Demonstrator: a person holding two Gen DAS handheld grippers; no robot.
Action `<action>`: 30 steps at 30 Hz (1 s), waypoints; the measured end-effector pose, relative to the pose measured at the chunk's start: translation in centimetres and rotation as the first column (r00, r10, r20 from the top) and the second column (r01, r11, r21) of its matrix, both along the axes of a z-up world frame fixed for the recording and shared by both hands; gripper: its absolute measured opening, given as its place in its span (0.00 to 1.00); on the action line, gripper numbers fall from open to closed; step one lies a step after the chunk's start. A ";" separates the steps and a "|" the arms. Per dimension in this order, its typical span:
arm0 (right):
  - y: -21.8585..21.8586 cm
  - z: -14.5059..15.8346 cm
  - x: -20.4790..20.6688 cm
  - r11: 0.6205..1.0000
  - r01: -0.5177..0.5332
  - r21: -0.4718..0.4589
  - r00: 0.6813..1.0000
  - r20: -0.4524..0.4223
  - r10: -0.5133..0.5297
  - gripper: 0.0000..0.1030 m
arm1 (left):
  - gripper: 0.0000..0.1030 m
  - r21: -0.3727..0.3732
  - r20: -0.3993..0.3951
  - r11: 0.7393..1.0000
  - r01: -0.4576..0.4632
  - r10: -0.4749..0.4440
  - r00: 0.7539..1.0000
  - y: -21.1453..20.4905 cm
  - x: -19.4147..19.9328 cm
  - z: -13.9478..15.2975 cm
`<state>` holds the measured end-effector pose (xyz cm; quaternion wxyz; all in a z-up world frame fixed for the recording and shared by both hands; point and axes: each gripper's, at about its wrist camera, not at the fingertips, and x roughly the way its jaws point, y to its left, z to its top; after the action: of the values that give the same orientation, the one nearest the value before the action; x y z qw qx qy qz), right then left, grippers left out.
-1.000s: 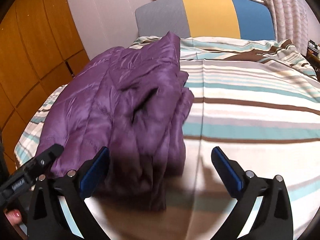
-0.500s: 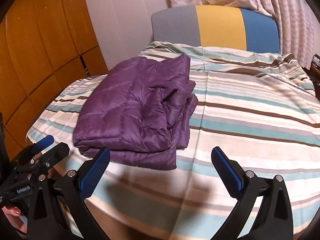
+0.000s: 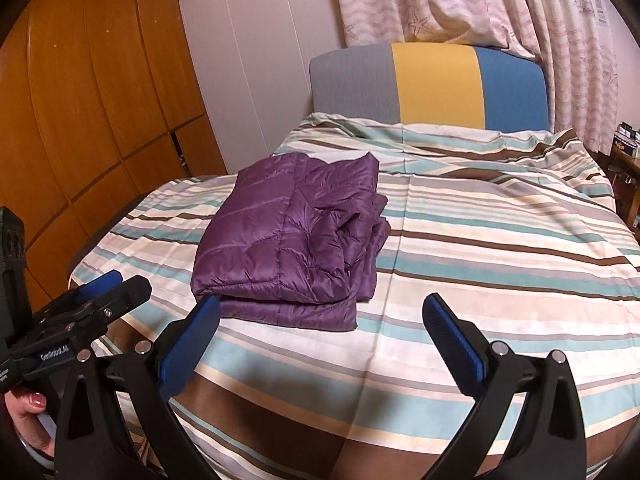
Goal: Fold large clothes
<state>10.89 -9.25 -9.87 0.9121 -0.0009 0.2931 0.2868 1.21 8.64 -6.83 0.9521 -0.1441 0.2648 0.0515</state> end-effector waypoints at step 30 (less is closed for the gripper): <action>-0.7 -0.3 0.1 1.000 0.014 0.010 1.000 -0.011 -0.014 0.98 | 0.97 -0.001 -0.002 1.000 0.022 -0.022 1.000 -0.3 0.1 -0.5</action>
<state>10.97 -9.99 -10.18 0.9125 0.0072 0.2966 0.2818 1.34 8.31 -7.31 0.9522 -0.1417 0.2675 0.0413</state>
